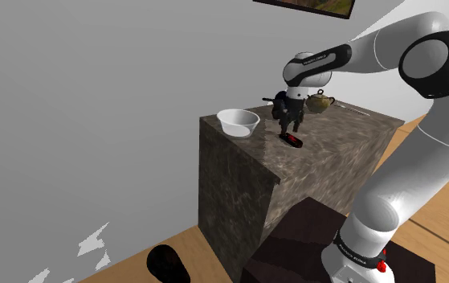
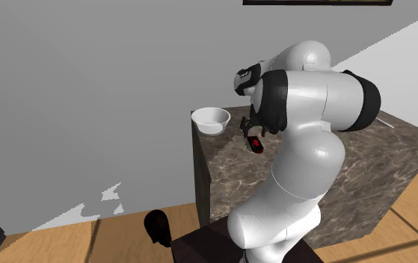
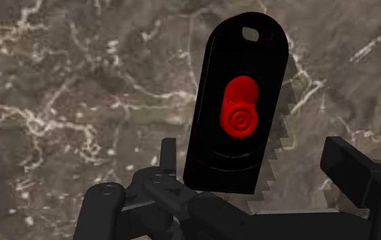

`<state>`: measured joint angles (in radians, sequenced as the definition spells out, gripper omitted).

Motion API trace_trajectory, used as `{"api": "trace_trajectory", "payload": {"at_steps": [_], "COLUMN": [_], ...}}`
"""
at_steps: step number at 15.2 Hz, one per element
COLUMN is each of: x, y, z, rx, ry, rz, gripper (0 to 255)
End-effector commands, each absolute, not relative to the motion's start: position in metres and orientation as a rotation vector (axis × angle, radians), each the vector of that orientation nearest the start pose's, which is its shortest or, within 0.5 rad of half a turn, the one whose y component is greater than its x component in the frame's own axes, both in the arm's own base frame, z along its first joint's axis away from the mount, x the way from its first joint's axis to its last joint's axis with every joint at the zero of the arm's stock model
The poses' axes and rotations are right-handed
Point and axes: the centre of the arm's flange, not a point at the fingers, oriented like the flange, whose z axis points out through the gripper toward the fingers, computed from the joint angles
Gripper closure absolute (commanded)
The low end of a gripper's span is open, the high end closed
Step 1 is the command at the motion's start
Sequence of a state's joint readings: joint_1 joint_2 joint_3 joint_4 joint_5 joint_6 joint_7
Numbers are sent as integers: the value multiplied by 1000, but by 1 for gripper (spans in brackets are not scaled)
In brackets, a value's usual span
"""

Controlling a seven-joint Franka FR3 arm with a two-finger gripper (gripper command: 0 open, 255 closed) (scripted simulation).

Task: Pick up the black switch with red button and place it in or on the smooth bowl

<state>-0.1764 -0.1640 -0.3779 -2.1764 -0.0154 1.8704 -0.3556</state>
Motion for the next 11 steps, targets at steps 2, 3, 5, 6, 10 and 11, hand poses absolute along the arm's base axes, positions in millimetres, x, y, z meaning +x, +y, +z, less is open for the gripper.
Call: {"api": "trace_trajectory", "payload": {"at_steps": [2, 3, 5, 6, 10, 11], "x": [407, 406, 407, 407, 407, 407], "y": [-259, -259, -259, -259, -259, -259], "z": [428, 425, 425, 425, 425, 425], "rx": [-3016, -3016, -3016, -3016, -3016, -3016], "ry": [278, 278, 278, 278, 278, 278], "rz": [178, 178, 178, 178, 178, 178], "gripper": [0, 0, 0, 0, 0, 0]}}
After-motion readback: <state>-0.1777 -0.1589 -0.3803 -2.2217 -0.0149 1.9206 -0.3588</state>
